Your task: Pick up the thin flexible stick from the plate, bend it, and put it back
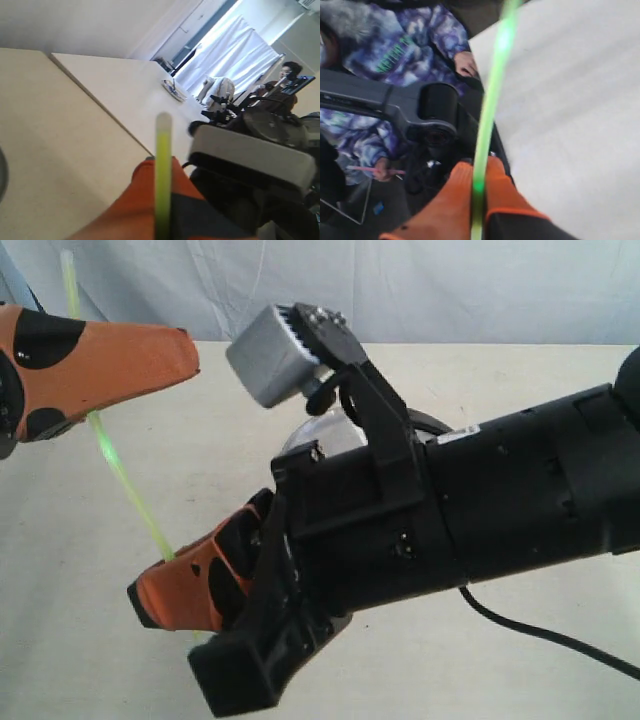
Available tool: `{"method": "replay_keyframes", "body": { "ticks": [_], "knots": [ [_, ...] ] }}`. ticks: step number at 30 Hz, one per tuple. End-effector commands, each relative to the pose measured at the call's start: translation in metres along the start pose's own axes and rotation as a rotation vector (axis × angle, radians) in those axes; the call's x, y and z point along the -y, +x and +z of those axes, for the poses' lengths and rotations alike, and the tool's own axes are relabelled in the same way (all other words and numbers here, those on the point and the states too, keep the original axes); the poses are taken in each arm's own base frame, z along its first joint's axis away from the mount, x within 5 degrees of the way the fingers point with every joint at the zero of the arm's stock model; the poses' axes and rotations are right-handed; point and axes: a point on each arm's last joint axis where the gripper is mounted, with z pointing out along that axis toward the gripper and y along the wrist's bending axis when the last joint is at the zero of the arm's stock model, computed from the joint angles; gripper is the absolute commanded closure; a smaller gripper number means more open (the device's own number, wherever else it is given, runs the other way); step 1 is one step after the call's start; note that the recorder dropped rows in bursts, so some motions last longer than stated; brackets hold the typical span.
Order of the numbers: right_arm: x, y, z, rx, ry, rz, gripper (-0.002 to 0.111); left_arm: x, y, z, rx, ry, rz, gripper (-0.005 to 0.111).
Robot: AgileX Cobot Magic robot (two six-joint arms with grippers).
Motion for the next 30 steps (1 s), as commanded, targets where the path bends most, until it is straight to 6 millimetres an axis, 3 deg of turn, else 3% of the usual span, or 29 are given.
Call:
{"method": "replay_keyframes", "body": {
  "ticks": [1,7,9,11,12,14,18,21,22,23,26,30],
  "knots": [
    [0.007,0.002,0.008,-0.038,-0.015,0.066,0.109,0.008,-0.001,0.009,-0.012,0.015,0.058,0.107],
    [0.009,0.002,0.009,-0.034,0.002,0.060,0.109,0.003,-0.002,0.010,-0.033,-0.070,0.107,0.107],
    [0.009,0.003,0.009,-0.039,0.005,0.052,0.103,0.002,-0.002,0.010,-0.032,-0.080,0.109,0.107],
    [0.011,0.004,0.009,-0.052,0.026,0.024,0.082,0.001,-0.002,0.010,-0.026,-0.084,0.107,0.107],
    [0.013,0.004,0.009,-0.050,0.041,0.015,0.062,0.001,-0.002,0.010,-0.026,-0.084,0.107,0.107],
    [0.014,0.003,0.009,-0.044,0.056,0.023,0.051,0.001,-0.004,0.010,-0.014,-0.089,0.101,0.107],
    [0.025,0.009,0.020,-0.086,0.075,0.051,0.065,0.002,-0.010,0.010,0.059,-0.087,0.060,0.107],
    [0.027,0.010,0.029,-0.071,0.029,0.166,0.071,0.000,-0.012,0.009,0.079,-0.111,0.083,0.107],
    [0.025,0.009,0.028,-0.067,0.013,0.167,0.080,-0.002,-0.011,0.009,0.067,-0.123,0.109,0.107],
    [0.020,0.008,0.025,-0.067,-0.019,0.121,0.104,-0.005,-0.009,0.009,0.036,-0.159,0.143,0.107],
    [0.008,0.000,0.011,-0.010,-0.019,0.070,0.109,-0.010,0.001,0.008,-0.090,-0.211,0.231,0.107],
    [-0.001,-0.013,-0.011,0.112,0.059,0.012,0.109,-0.006,0.007,0.008,-0.146,-0.161,0.203,0.107]
  ]
}}
